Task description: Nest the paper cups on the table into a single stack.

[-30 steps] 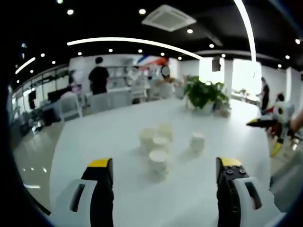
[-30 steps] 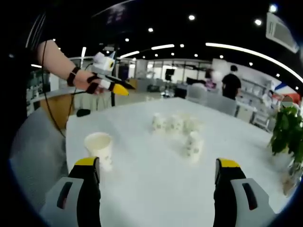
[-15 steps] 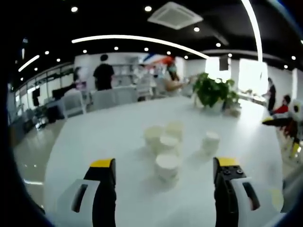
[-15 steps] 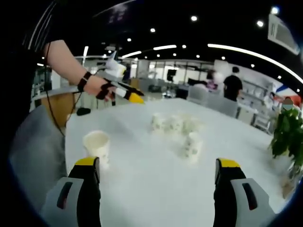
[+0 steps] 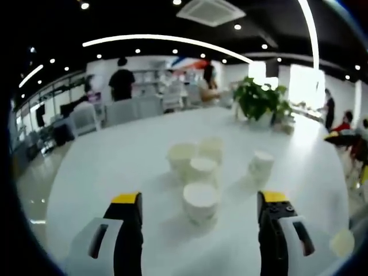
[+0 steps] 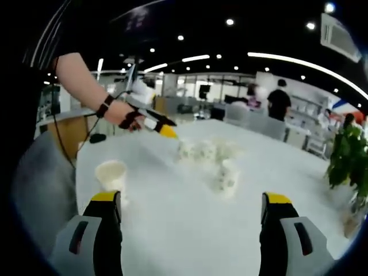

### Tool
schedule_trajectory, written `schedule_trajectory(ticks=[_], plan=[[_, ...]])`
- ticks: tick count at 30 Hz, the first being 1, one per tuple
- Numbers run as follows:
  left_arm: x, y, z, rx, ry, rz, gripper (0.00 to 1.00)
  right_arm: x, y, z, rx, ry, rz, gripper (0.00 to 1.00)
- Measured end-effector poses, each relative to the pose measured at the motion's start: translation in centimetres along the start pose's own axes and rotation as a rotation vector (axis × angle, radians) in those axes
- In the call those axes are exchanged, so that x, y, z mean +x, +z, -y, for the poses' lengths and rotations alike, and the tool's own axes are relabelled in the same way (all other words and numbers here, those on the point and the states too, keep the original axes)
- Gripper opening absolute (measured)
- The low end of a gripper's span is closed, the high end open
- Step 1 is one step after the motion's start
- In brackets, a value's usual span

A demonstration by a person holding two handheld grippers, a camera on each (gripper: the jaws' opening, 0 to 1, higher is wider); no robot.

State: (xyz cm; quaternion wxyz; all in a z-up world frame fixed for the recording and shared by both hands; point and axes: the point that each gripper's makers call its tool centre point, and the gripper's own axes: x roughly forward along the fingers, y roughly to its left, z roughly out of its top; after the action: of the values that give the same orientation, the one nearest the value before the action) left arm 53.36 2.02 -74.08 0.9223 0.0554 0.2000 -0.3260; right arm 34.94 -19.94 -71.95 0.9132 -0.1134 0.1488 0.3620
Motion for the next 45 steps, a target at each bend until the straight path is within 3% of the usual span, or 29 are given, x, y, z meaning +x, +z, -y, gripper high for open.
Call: schedule_trajectory(ticks=[10, 20, 27, 45], plan=[[1.6, -1.8, -0.1, 0.002, 0.006, -0.049, 0.73, -0.9, -1.4, 0.3, 0.029, -0.006, -0.005, 1.0], [3.1, -1.6, -0.1, -0.009, 0.005, -0.061, 0.68, -1.2, -1.9, 0.7, 0.062, -0.017, 0.0, 1.0], [3.8, -1.9, 0.5, 0.013, -0.033, -0.093, 0.57, -1.1, -2.3, 0.7, 0.079, -0.01, -0.007, 1.0], [5.0, -2.5, 0.9, 0.013, -0.062, -0.128, 0.46, -0.8, -2.5, 1.0, 0.097, -0.01, -0.006, 0.99]])
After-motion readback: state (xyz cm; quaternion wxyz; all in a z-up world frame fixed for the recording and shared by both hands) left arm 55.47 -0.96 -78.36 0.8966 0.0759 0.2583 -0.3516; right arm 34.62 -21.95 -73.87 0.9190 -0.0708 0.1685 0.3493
